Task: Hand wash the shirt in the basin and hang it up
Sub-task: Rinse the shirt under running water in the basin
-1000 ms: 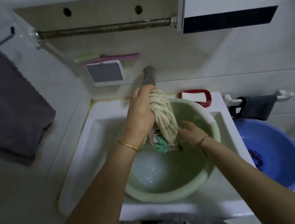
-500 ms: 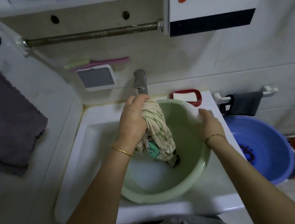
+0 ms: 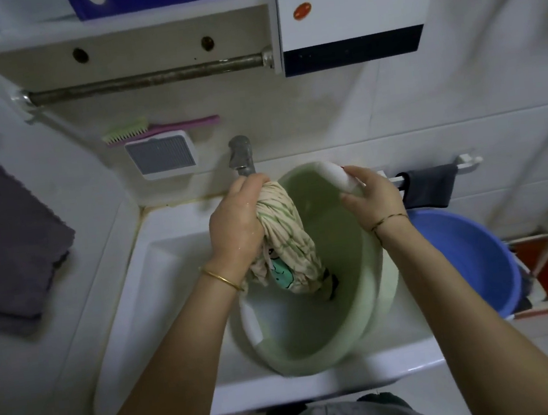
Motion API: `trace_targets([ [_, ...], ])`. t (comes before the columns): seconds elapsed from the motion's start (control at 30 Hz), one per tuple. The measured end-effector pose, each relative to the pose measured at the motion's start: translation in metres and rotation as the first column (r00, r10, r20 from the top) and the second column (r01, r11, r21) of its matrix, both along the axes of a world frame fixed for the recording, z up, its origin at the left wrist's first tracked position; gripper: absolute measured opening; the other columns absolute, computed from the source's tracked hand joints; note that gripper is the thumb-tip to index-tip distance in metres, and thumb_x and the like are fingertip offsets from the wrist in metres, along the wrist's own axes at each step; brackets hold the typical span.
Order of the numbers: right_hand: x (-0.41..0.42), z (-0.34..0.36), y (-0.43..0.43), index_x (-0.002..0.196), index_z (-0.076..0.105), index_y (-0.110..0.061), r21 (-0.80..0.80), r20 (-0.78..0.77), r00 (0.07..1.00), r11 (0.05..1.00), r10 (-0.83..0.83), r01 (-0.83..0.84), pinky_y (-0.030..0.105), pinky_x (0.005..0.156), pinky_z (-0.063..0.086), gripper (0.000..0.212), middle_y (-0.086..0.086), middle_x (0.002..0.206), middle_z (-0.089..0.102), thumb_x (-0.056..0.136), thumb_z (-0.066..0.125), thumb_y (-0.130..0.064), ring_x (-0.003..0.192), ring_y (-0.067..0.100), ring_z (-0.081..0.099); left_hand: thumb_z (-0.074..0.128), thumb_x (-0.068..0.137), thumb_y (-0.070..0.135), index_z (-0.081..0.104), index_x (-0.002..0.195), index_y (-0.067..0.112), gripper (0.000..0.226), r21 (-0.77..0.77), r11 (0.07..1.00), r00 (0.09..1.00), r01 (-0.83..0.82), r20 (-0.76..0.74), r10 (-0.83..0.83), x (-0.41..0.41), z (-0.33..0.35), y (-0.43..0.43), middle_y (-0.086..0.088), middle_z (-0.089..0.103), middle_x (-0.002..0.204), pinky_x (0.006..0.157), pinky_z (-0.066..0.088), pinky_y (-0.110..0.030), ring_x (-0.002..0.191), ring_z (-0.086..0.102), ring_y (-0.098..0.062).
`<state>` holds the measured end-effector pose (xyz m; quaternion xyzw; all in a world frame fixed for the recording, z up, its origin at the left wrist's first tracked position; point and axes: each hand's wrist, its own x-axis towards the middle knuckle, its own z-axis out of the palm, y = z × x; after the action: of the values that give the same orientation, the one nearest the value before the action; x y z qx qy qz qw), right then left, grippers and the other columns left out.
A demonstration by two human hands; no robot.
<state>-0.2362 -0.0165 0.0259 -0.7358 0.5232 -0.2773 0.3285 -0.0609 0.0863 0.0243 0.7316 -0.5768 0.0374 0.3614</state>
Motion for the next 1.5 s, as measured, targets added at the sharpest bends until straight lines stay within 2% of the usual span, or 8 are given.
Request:
trace_targets([
  [0.1,0.004,0.016,0.001,0.138,0.046,-0.012,-0.064,-0.034,0.999,0.998,0.025,-0.027,0.017,0.091,0.03,0.049,0.007,0.134,0.055,0.09,0.059,-0.014,0.121,0.022,0.05,0.054,0.08,-0.003,0.057,0.117,0.017,0.043,-0.03,0.999,1.0,0.016,-0.015,-0.016,-0.002,0.003,-0.004,-0.004,0.056,0.116,0.075,0.048,-0.036,0.099,0.056,-0.026],
  [0.33,0.014,0.027,0.011,0.138,0.047,-0.017,-0.128,-0.077,0.997,0.991,0.017,-0.027,0.028,0.099,0.037,0.043,0.006,0.132,0.058,0.096,0.052,-0.025,0.12,0.024,0.052,0.051,0.081,-0.005,0.058,0.118,0.016,0.042,-0.085,0.996,0.999,0.012,-0.033,-0.015,-0.011,0.014,-0.007,-0.006,0.055,0.114,0.073,0.049,-0.037,0.096,0.056,-0.025],
  [0.57,0.026,0.033,0.024,0.136,0.049,-0.025,-0.192,-0.12,0.993,0.98,0.02,-0.043,0.034,0.09,0.043,0.039,0.006,0.125,0.062,0.097,0.048,-0.026,0.114,0.029,0.056,0.052,0.08,-0.006,0.059,0.111,0.017,0.04,-0.115,0.993,0.999,0.003,-0.035,-0.007,-0.008,0.02,-0.003,-0.004,0.056,0.111,0.07,0.05,-0.038,0.091,0.056,-0.024],
  [0.7,0.028,0.042,0.036,0.133,0.051,-0.028,-0.244,-0.186,0.982,0.966,0.039,-0.085,0.033,0.082,0.044,0.036,0.006,0.118,0.065,0.098,0.045,-0.028,0.107,0.031,0.058,0.051,0.078,-0.007,0.059,0.109,0.017,0.04,-0.127,0.992,1.0,0.0,-0.031,-0.004,-0.007,0.021,0.001,-0.004,0.056,0.106,0.071,0.05,-0.041,0.09,0.055,-0.023],
  [0.97,0.03,0.048,0.048,0.135,0.048,-0.034,-0.258,-0.238,0.97,0.959,0.057,-0.119,0.034,0.084,0.046,0.041,0.004,0.115,0.066,0.095,0.048,-0.024,0.105,0.03,0.058,0.048,0.078,-0.009,0.059,0.112,0.015,0.042,-0.13,0.991,0.999,-0.034,-0.046,0.028,-0.007,0.026,0.004,-0.006,0.055,0.105,0.072,0.049,-0.04,0.091,0.054,-0.023],
  [1.13,0.031,0.057,0.056,0.126,0.054,-0.028,-0.294,-0.264,0.962,0.944,0.071,-0.15,0.037,0.078,0.05,0.036,0.009,0.106,0.066,0.093,0.047,-0.017,0.097,0.034,0.058,0.048,0.077,-0.007,0.059,0.111,0.014,0.041,-0.136,0.99,0.999,-0.025,-0.045,0.019,-0.007,0.029,0.003,-0.008,0.055,0.104,0.073,0.048,-0.04,0.091,0.055,-0.025],
  [1.27,0.034,0.065,0.058,0.137,0.045,-0.035,-0.334,-0.273,0.959,0.927,0.079,-0.171,0.033,0.074,0.044,0.044,0.006,0.109,0.066,0.095,0.047,-0.021,0.1,0.03,0.058,0.047,0.077,-0.006,0.059,0.111,0.013,0.04,-0.147,0.989,0.998,-0.021,-0.058,0.012,-0.007,0.03,0.005,-0.009,0.055,0.106,0.074,0.049,-0.041,0.092,0.056,-0.027],
  [1.5,0.035,0.066,0.058,0.136,0.045,-0.037,-0.34,-0.292,0.953,0.924,0.076,-0.177,0.033,0.076,0.044,0.045,0.006,0.113,0.065,0.094,0.047,-0.02,0.102,0.031,0.058,0.045,0.075,-0.007,0.059,0.109,0.013,0.042,-0.157,0.987,0.998,-0.026,-0.052,0.018,-0.003,0.031,0.007,-0.008,0.056,0.104,0.073,0.049,-0.042,0.091,0.055,-0.026],
])
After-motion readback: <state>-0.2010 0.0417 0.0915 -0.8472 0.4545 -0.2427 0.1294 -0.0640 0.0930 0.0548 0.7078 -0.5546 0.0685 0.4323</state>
